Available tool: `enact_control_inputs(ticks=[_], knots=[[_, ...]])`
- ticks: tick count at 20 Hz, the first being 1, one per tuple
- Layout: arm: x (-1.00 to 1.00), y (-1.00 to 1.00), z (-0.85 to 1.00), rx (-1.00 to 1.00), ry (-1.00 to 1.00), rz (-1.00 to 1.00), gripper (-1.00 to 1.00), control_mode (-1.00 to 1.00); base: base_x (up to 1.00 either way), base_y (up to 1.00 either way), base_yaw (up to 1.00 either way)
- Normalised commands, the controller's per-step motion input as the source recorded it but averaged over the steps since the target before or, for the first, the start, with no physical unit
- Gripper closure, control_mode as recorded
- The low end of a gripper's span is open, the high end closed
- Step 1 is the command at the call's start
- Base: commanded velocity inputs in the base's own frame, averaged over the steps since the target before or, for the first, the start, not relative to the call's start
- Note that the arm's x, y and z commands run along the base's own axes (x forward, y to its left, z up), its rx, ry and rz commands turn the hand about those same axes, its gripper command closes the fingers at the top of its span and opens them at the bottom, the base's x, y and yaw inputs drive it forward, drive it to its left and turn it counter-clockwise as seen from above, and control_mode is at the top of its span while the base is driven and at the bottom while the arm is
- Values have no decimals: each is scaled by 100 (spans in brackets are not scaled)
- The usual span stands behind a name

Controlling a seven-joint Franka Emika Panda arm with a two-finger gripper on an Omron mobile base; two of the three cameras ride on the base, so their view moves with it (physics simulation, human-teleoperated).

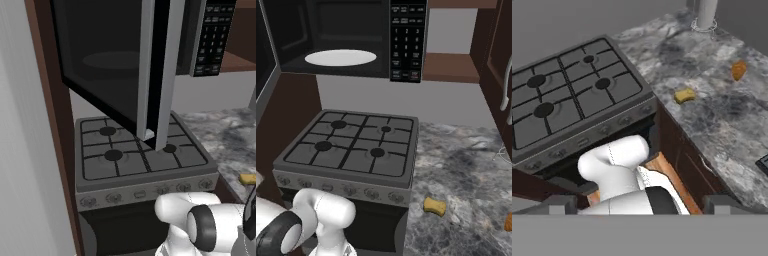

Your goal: Place the sponge inside the microwave to prepare for sanitizing.

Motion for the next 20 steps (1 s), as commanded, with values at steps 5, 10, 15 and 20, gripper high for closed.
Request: enact_control_inputs(ticks=[5, 10, 15, 20], knots=[[0, -22, -16, 24, 46, 6, -100, -100, 0, 0, 0], [-12, 7, -28, 7, 37, 1, -100, -100, 0, 0, 0], [-38, 2, -60, 15, 50, 10, -100, -100, 0, 0, 0], [-36, 7, -55, 10, 41, 7, -100, -100, 0, 0, 0]])
